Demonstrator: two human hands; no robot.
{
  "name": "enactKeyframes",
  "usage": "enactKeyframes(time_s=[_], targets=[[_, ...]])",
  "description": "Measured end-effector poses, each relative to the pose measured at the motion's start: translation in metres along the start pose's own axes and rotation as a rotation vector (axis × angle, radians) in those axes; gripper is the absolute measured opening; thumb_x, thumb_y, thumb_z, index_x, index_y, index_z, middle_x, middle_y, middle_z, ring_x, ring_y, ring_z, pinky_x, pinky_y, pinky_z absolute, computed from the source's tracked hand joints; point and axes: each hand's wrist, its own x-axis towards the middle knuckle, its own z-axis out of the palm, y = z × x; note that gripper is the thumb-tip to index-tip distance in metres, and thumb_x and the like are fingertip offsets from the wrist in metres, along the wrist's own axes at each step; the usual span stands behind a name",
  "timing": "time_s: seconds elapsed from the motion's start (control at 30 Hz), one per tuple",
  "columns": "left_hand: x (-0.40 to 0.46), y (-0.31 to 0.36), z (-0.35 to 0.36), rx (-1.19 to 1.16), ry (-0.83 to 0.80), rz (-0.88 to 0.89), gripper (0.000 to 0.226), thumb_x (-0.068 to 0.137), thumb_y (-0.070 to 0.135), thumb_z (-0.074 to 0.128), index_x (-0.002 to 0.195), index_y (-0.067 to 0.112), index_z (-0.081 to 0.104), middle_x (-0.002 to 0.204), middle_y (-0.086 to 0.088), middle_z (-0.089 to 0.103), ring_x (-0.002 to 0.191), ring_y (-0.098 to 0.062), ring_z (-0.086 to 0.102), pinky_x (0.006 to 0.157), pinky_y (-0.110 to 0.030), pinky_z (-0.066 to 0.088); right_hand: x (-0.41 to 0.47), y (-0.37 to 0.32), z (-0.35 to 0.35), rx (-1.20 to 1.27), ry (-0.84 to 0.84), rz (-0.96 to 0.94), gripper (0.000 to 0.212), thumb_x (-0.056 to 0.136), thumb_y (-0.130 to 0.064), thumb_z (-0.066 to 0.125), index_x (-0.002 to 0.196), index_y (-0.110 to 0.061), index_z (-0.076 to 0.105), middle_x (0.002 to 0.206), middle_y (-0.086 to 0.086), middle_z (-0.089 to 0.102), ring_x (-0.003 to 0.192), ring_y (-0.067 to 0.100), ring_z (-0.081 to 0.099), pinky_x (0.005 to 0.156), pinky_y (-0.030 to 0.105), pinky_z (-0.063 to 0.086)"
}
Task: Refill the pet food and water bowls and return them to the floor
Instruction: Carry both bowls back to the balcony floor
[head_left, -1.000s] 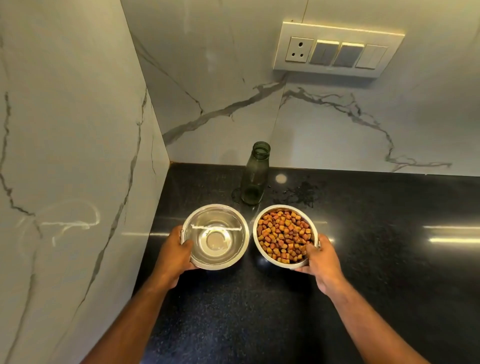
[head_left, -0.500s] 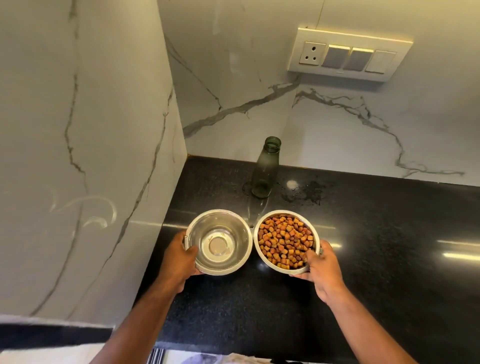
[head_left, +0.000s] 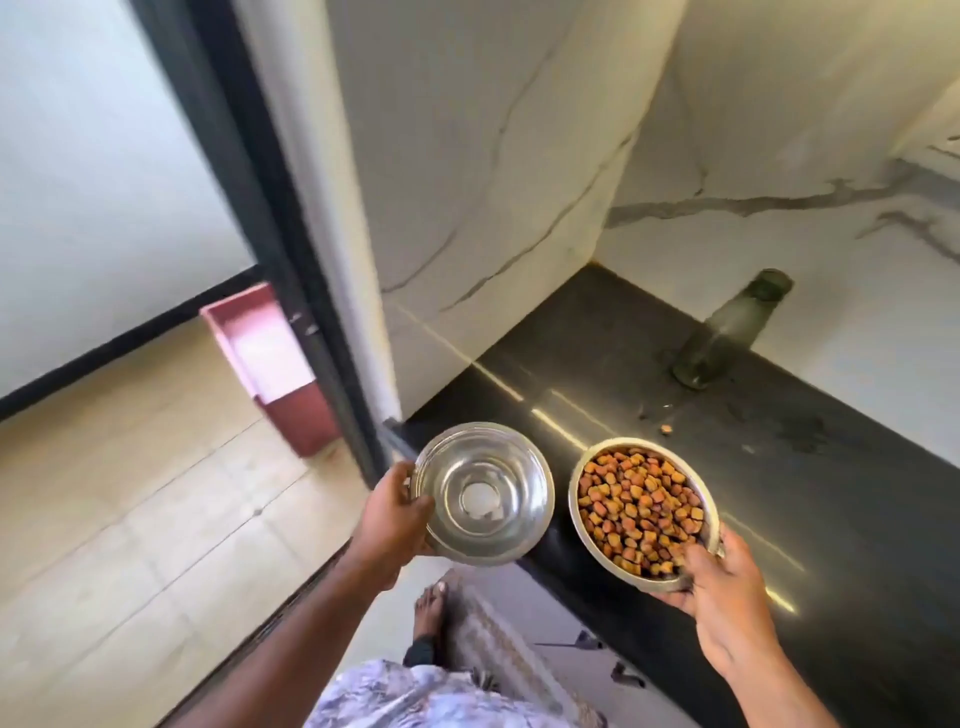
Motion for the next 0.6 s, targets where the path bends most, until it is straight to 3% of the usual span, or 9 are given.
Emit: enactKeyframes(time_s=[0.1,0.23,0.47,0.6], targets=[[-0.034,-0.023,-0.039,-0.068,0.136,-0.005,0.035,0.092,-0.003,0.058,0.107,0.028,0.064,0.101,-0.013,0.074,0.075,-0.031,0.079,0.058,-0.058,0.063,-0.025,0.016,0.025,-0.068,-0.095,0.0,0.036,0.104,0.001,0.045,0.128,-0.023,0.055,0.12,0.008,0.066,0.102,0.035,0.069,0.056,0.045,0.062],[-0.07,-0.044,-0.09,-0.127,0.264,-0.023,0.041,0.091,-0.008,0.049,0.111,0.025,0.064,0.103,-0.02,0.071,0.078,-0.033,0.078,0.058,-0.053,0.063,-0.058,0.037,0.07,-0.145,-0.248,-0.015,0.037,0.101,0.005,0.046,0.118,-0.024,0.059,0.111,0.013,0.072,0.09,0.04,0.072,0.051,0.044,0.06],[-0.1,-0.088,-0.214,-0.275,0.462,-0.054,0.045,0.091,-0.009,0.048,0.111,0.028,0.064,0.102,-0.02,0.072,0.078,-0.032,0.077,0.064,-0.059,0.064,-0.1,0.085,0.181,-0.335,-0.444,-0.001,0.039,0.099,0.007,0.041,0.117,-0.024,0.058,0.112,0.016,0.072,0.091,0.041,0.072,0.051,0.041,0.058],[-0.099,-0.114,-0.288,-0.309,0.551,-0.075,0.047,0.091,-0.008,0.048,0.116,0.029,0.062,0.104,-0.015,0.071,0.075,-0.024,0.078,0.059,-0.05,0.064,-0.116,0.121,0.254,-0.379,-0.512,0.028,0.038,0.099,0.008,0.042,0.125,-0.016,0.053,0.118,0.019,0.068,0.098,0.044,0.07,0.058,0.049,0.061]])
